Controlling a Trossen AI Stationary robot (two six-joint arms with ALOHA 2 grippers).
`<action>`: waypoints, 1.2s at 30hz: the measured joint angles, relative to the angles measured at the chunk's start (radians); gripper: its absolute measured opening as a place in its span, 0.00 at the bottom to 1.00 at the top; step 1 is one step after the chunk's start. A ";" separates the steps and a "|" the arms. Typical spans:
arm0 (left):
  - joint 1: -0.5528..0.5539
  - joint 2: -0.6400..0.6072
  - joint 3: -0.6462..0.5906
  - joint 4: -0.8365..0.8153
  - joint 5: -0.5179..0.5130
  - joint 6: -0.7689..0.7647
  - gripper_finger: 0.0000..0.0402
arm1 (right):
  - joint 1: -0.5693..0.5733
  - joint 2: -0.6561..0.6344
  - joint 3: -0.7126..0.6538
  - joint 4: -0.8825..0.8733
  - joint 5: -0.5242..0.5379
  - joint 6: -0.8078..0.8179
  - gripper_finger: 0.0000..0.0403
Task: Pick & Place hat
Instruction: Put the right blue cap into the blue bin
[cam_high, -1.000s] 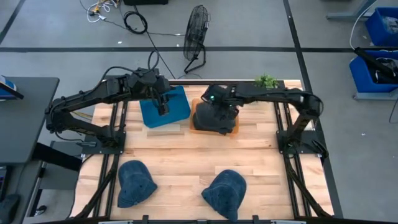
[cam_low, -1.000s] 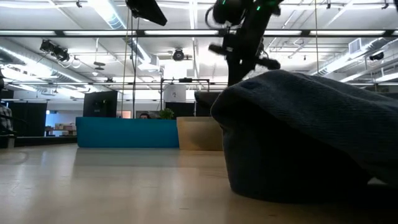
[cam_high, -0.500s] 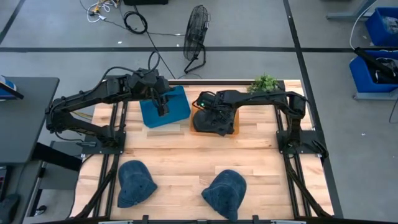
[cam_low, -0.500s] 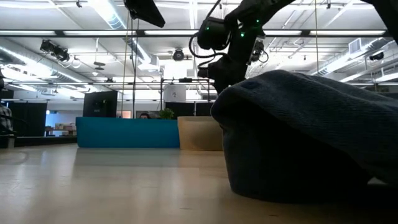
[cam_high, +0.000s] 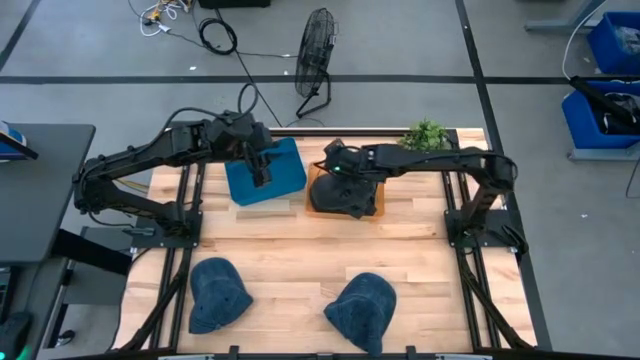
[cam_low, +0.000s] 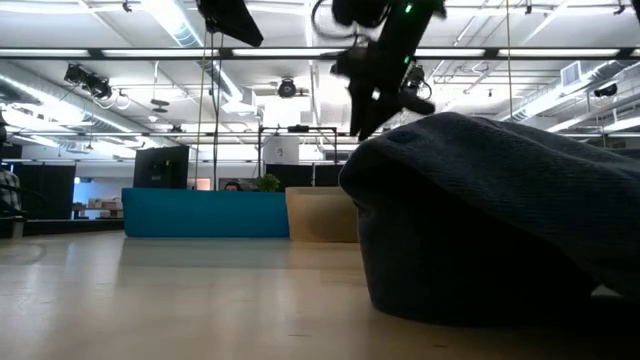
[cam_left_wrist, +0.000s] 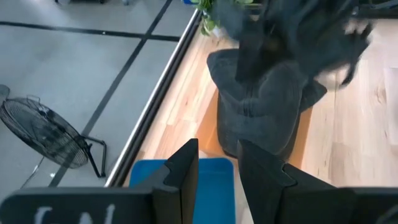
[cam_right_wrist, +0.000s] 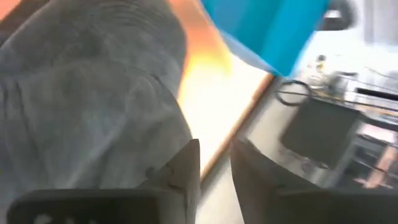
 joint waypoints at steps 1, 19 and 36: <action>0.000 0.000 0.000 -0.007 0.000 -0.001 0.29 | 0.013 -0.024 0.000 -0.005 0.012 0.005 0.24; 0.000 0.001 0.000 -0.114 0.000 -0.026 0.29 | 0.314 -0.268 -0.017 -0.064 -0.401 0.750 0.26; 0.000 0.001 0.000 -0.112 0.000 -0.030 0.29 | 0.608 -0.262 -0.525 0.670 -0.532 1.226 0.26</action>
